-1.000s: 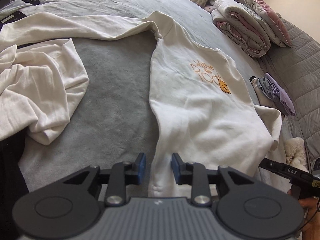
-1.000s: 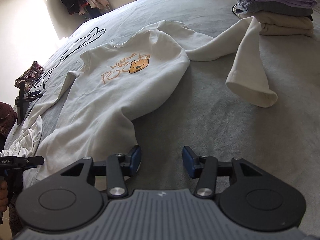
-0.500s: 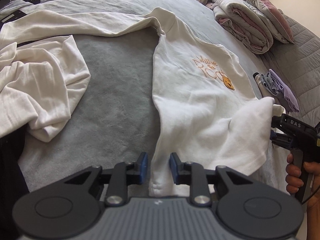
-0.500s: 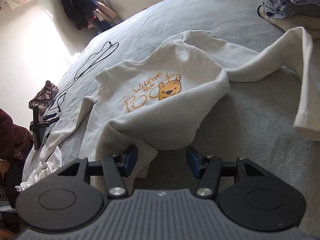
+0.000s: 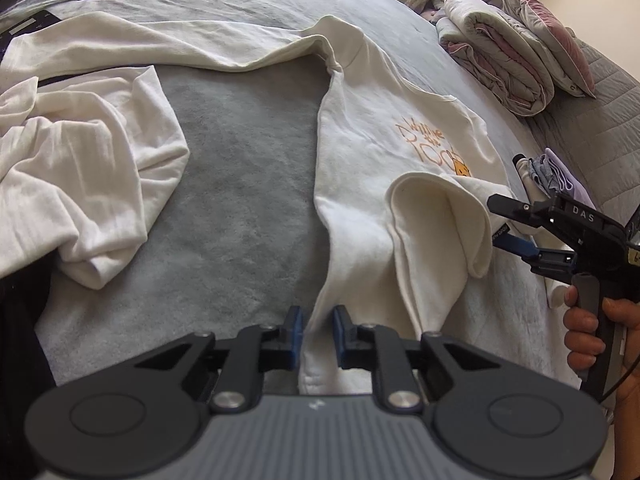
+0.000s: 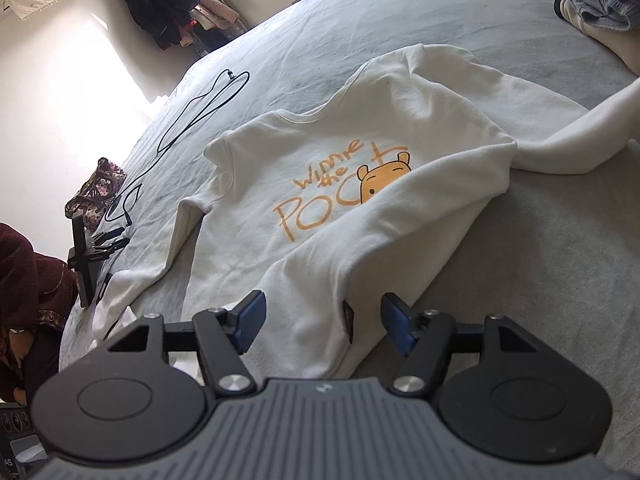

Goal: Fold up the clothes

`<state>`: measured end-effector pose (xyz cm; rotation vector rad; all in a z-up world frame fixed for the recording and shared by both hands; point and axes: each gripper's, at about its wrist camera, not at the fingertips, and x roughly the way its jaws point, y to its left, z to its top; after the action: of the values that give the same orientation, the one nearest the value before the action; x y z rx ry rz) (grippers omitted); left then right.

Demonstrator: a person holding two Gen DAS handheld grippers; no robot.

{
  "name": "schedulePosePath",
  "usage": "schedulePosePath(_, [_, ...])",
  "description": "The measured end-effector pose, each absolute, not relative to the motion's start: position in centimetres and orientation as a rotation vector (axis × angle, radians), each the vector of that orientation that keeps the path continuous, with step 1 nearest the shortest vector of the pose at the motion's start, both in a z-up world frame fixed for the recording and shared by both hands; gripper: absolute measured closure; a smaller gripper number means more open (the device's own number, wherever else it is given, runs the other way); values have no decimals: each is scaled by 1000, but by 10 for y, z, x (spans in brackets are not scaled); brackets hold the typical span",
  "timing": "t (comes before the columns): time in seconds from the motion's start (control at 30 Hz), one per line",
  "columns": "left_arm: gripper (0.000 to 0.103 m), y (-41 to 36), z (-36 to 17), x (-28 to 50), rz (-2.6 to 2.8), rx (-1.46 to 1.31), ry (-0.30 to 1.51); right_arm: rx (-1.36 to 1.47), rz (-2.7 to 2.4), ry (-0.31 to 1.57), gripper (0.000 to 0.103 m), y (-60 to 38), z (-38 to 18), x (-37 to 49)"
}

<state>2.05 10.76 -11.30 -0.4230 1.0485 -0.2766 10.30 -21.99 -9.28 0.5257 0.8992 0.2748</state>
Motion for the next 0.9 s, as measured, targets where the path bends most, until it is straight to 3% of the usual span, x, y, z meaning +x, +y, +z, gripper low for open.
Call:
schedulePosePath(0.3, [91, 108, -117, 19, -254, -457, 1030, 664, 233, 887, 40, -213, -117, 93])
schedulePosePath(0.37, [93, 108, -119, 19, -248, -462, 1024, 673, 221, 868, 53, -212, -119, 90])
schedulePosePath(0.43, [95, 107, -120, 18, -244, -467, 1019, 678, 212, 871, 75, -216, -120, 88])
schedulePosePath(0.53, [96, 108, -120, 17, -239, -477, 1014, 720, 225, 866, 88, -229, -122, 83])
schedulePosePath(0.9, [98, 112, -114, 12, -235, -505, 1011, 710, 288, 812, 96, -250, -101, 54])
